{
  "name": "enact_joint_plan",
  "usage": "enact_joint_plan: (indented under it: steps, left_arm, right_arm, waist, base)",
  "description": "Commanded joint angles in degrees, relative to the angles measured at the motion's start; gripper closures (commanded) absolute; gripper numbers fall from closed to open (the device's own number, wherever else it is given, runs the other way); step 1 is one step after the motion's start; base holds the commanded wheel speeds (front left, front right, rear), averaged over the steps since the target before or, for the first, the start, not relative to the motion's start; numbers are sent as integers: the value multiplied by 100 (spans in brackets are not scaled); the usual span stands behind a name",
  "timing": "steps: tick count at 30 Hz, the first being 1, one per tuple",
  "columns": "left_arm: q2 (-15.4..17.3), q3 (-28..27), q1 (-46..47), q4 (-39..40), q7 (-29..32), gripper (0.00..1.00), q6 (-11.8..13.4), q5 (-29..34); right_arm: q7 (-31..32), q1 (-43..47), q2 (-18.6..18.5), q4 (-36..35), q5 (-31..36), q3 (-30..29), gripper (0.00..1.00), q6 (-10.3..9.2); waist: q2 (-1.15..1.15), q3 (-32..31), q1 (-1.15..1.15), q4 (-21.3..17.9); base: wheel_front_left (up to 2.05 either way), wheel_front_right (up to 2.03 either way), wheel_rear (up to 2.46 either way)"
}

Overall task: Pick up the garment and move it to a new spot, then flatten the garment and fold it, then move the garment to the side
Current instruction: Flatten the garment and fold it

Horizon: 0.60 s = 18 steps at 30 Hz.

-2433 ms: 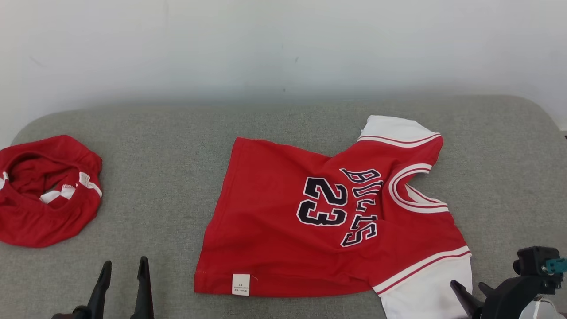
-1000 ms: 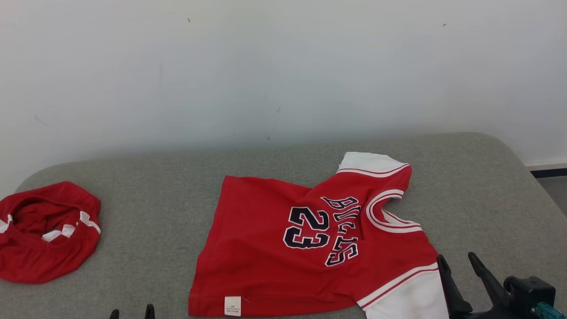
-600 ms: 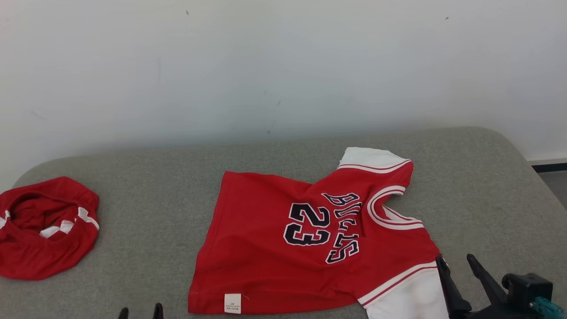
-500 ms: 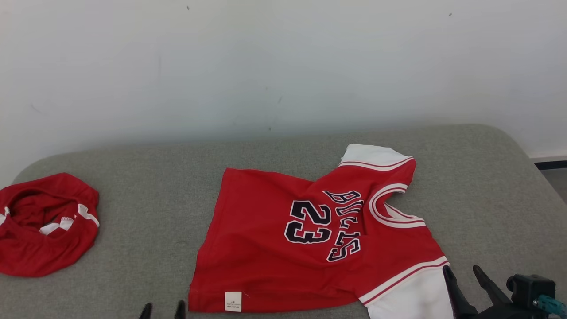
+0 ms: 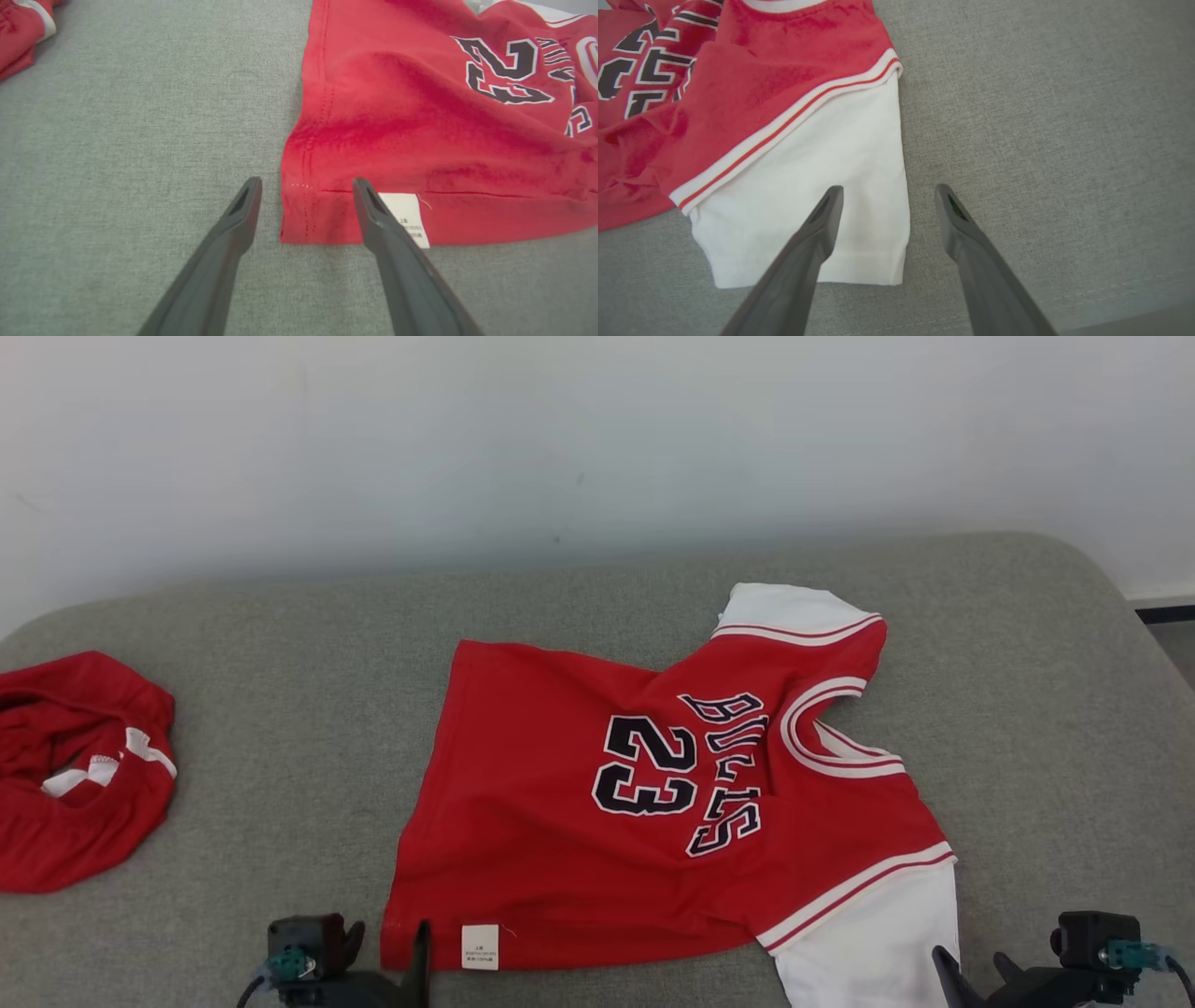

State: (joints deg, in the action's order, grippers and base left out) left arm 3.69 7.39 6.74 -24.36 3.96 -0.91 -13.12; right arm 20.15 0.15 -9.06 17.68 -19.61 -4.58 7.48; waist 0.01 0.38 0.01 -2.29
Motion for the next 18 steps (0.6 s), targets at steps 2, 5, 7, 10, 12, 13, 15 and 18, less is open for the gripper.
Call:
enact_joint_plan:
  steps: [2, 5, 7, 10, 12, 13, 15, 18]
  left_arm:
    - [-2, -5, 187, -66, -34, 0, 39, -8]
    - [-16, 51, 414, -267, 15, 0, 77, -49]
    - [-23, 68, 514, -368, 59, 0, 109, -65]
    - [-30, 75, 608, -487, 159, 0, 192, -103]
    - [-37, 93, 647, -531, 244, 0, 220, -136]
    - [-38, 100, 660, -537, 273, 0, 224, -160]
    - [-41, 137, 666, -538, 366, 0, 227, -187]
    - [-45, 191, 647, -476, 446, 22, 228, -217]
  right_arm:
    - [34, -102, 44, 32, 62, -12, 0, 3]
    - [62, -206, 63, 157, 83, -37, 0, 3]
    - [55, -245, 77, 190, 88, -43, 0, 3]
    - [36, -261, 81, 235, 96, -37, 0, 3]
    - [18, -292, 86, 259, 92, -15, 0, 3]
    - [9, -308, 87, 270, 88, -6, 0, 3]
    - [-1, -321, 81, 292, 66, 15, 0, 3]
    - [-10, -319, 69, 321, 28, 34, 0, 3]
  waist:
    - [-1, 192, -1, -66]
    - [-1, 308, -1, -44]
    - [-1, 337, -1, -27]
    - [-1, 356, -1, -8]
    - [-1, 356, -1, -3]
    - [-1, 354, -1, -3]
    - [-1, 349, -1, 2]
    - [-1, 349, -1, 12]
  base:
    - [0, 0, 0]
    - [0, 0, 0]
    - [0, 0, 0]
    - [0, 0, 0]
    - [0, 0, 0]
    - [0, 0, 0]
    - [0, 0, 0]
    - [0, 0, 0]
